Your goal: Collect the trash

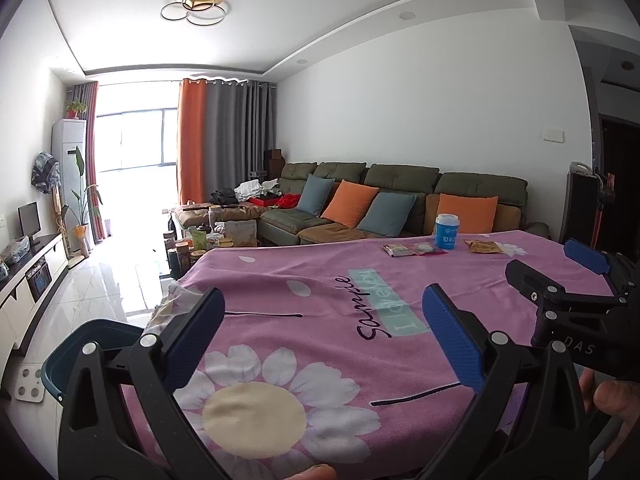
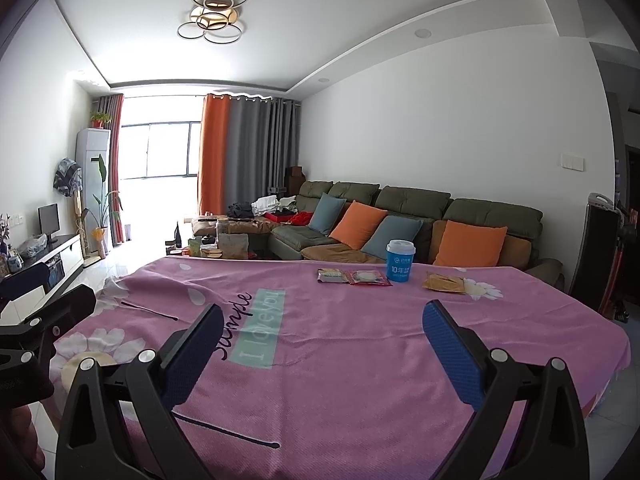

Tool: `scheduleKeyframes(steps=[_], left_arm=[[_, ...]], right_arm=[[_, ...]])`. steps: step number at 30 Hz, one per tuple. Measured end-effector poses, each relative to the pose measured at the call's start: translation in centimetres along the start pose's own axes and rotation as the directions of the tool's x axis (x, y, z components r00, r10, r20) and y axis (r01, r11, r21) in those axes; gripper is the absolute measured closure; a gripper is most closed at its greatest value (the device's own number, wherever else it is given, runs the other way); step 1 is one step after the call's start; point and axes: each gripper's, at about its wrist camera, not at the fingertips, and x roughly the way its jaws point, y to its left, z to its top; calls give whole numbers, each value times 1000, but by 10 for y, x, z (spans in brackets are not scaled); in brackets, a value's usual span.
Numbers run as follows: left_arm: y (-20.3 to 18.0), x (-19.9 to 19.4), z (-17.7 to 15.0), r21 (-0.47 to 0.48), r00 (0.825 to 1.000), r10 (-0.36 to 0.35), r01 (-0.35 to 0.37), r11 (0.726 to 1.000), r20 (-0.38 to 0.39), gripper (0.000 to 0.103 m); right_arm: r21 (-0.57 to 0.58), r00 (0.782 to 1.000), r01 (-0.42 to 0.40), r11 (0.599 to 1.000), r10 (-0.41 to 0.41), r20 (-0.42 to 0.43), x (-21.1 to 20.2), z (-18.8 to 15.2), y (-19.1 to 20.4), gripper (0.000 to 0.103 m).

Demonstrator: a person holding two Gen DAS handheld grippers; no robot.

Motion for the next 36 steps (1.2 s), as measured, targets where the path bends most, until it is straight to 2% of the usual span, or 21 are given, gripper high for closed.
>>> scheduleKeyframes(steps=[27, 36], left_arm=[[1, 5, 4, -20, 999, -35, 34, 999, -19, 6], [-1, 0, 3, -11, 1000, -15, 15, 1000, 4, 6]], right_arm=[[-26, 1000, 5, 1000, -5, -7, 1, 4, 5, 7], [-28, 1000, 11, 1000, -11, -9, 1, 3, 4, 7]])
